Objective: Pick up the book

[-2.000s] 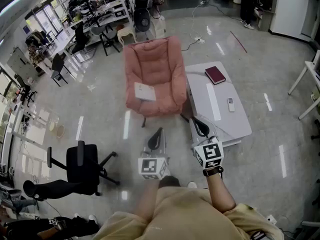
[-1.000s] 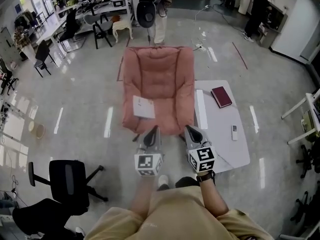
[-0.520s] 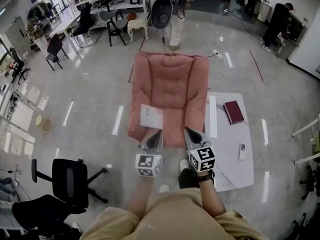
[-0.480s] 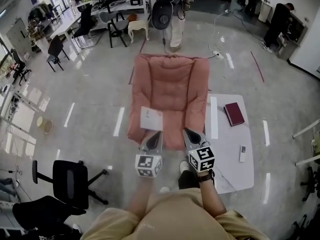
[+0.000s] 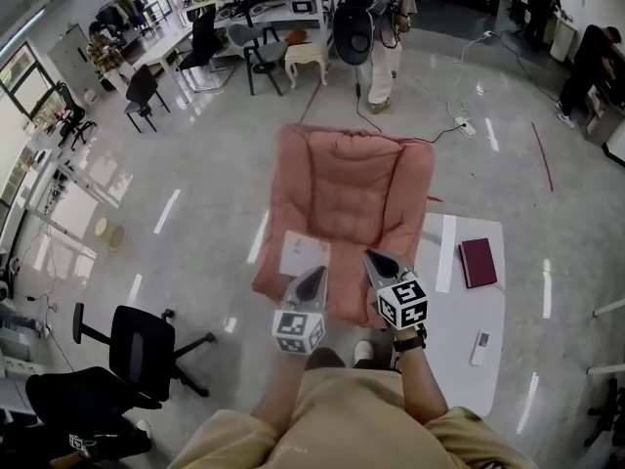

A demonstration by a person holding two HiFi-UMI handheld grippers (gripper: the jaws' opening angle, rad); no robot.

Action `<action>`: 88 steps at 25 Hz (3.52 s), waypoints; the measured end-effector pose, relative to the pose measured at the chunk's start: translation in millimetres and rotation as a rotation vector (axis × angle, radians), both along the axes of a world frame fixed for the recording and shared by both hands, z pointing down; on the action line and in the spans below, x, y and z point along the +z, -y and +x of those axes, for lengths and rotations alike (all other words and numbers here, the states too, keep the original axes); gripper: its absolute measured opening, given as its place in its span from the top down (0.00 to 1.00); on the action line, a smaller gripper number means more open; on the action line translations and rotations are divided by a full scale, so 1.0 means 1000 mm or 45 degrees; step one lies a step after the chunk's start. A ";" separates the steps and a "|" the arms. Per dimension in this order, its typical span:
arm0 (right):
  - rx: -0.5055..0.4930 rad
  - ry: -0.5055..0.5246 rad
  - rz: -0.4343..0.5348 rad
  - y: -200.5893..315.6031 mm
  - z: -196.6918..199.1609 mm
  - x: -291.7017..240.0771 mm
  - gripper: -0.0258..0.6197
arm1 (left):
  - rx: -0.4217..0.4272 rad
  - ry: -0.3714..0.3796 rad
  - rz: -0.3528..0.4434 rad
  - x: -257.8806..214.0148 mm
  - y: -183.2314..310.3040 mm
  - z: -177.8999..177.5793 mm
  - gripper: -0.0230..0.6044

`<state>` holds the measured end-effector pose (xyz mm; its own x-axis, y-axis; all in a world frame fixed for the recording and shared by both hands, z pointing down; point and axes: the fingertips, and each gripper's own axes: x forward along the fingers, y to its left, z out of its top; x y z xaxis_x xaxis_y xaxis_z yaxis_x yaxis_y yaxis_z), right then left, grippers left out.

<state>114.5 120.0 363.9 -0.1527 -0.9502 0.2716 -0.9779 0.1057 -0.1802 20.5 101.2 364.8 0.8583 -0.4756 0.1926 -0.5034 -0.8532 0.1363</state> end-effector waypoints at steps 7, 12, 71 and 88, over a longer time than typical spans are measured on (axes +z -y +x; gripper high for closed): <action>-0.251 0.086 -0.168 0.031 -0.008 0.059 0.95 | -0.192 0.117 -0.163 0.063 0.020 -0.011 0.96; -0.373 0.110 -0.328 0.071 -0.027 0.120 0.95 | -0.315 0.168 -0.288 0.120 0.049 -0.045 0.96; -1.565 -0.273 -0.940 0.341 -0.113 0.569 0.30 | -0.761 -0.142 -1.194 0.581 0.227 -0.103 0.59; -1.520 -0.327 -0.977 0.330 -0.101 0.564 0.76 | -0.634 -0.086 -1.238 0.566 0.223 -0.090 0.89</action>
